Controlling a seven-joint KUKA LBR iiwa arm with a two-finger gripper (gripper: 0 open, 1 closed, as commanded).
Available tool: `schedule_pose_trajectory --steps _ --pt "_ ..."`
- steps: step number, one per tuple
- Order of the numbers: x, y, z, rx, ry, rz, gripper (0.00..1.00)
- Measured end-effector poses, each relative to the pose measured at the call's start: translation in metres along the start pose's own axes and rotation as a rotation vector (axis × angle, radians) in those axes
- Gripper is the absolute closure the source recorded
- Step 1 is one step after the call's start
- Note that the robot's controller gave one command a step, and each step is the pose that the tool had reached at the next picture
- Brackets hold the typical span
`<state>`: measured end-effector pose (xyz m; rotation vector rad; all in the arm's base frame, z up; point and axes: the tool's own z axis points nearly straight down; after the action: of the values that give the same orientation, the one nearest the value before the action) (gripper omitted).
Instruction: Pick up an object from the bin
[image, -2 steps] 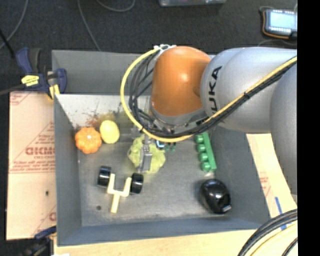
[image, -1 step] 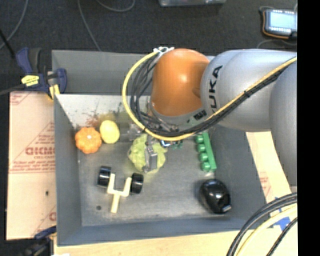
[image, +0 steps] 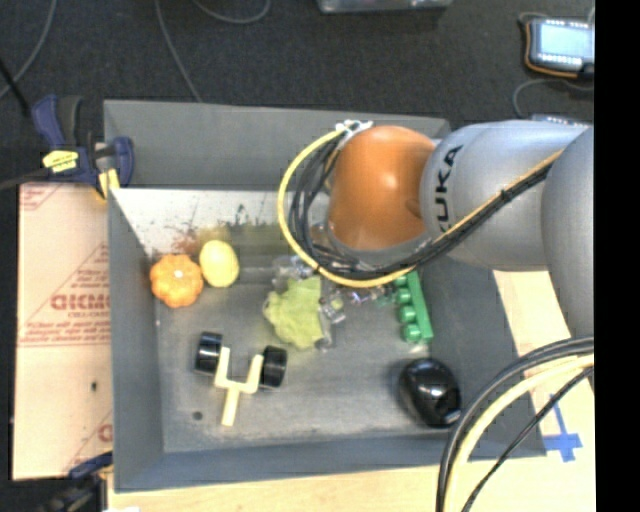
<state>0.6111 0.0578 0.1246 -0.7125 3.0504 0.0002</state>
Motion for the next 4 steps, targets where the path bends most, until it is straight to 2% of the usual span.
schedule_pose_trajectory --steps 1,2,3,4 --pt "-0.015 -0.001 -0.011 0.000 0.000 -0.184 0.00" --pt "-0.020 -0.003 0.044 0.003 -0.007 -0.319 0.00" --pt "-0.041 -0.011 0.052 0.003 -0.006 -0.667 1.00" --pt "-0.041 -0.011 0.052 0.003 -0.006 -0.666 1.00"
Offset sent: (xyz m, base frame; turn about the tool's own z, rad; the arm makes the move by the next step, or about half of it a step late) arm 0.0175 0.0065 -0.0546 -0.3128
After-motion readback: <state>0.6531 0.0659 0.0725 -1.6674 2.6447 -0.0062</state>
